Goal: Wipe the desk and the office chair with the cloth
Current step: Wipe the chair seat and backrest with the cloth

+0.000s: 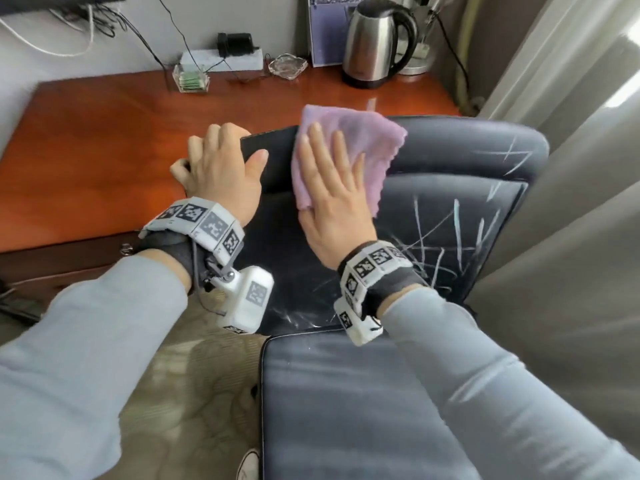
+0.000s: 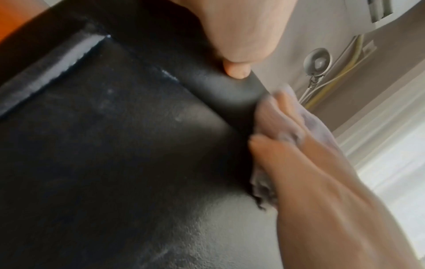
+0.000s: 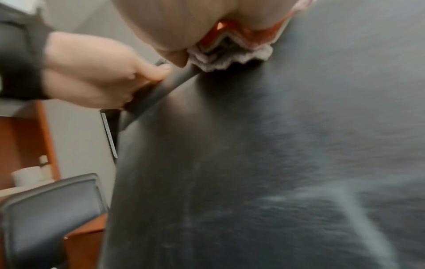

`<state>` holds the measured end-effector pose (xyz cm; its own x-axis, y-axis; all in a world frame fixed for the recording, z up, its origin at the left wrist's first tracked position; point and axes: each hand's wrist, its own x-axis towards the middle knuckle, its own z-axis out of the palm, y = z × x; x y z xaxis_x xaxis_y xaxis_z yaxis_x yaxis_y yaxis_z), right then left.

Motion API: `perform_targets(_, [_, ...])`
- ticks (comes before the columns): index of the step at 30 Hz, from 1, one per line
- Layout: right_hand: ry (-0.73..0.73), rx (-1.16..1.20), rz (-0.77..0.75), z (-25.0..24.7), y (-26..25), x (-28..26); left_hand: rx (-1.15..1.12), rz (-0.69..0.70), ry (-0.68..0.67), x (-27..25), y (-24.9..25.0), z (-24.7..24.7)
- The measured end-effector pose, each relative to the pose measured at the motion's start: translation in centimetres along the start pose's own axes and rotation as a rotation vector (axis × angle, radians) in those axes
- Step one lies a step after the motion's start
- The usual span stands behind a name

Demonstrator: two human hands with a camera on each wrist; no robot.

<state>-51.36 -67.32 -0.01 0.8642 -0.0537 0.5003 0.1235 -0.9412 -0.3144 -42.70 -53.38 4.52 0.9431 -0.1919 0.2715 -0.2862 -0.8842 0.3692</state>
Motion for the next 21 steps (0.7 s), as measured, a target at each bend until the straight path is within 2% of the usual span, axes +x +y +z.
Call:
perform_targets(1, [-0.028,0.006,-0.050,0.3,-0.8,0.0,0.001,0.002,-0.018,0.0,0.1,-0.3])
perform_targets(3, [-0.015,-0.037,-0.059,-0.6,0.2,-0.2,0.009,0.011,-0.072,0.1,0.3,-1.0])
perform_targets(4, [0.004,-0.069,0.000,-1.4,1.7,-0.6,0.024,0.021,-0.100,0.1,0.5,-1.3])
perform_targets(7, [0.122,-0.123,0.302,-4.6,8.0,-2.7,0.119,0.072,-0.134,0.1,1.7,-1.6])
perform_targets(9, [0.192,-0.159,0.378,-6.5,11.5,-3.8,0.169,0.168,-0.117,0.5,3.7,-0.8])
perform_targets(11, [0.226,-0.225,0.391,-7.0,12.5,-3.8,0.173,0.299,-0.115,0.9,7.1,0.8])
perform_targets(13, [0.196,-0.225,0.283,-6.2,11.3,-3.4,0.186,0.368,-0.099,0.8,10.0,2.6])
perform_targets(15, [0.081,-0.190,0.063,-4.7,9.8,-3.5,0.196,0.354,-0.033,0.7,11.3,3.7])
perform_targets(16, [0.042,-0.182,0.000,-4.4,9.9,-3.8,0.194,0.345,-0.002,0.7,11.4,4.1])
perform_targets(17, [0.062,-0.179,-0.001,-4.5,10.8,-4.3,0.186,0.339,0.016,0.7,11.2,4.3])
perform_targets(18, [0.135,-0.182,0.070,-4.8,12.2,-4.9,0.175,0.333,0.021,0.7,11.0,4.3])
perform_targets(21, [0.338,-0.133,0.461,-6.7,16.3,-6.4,0.168,0.315,0.032,1.0,10.6,4.2])
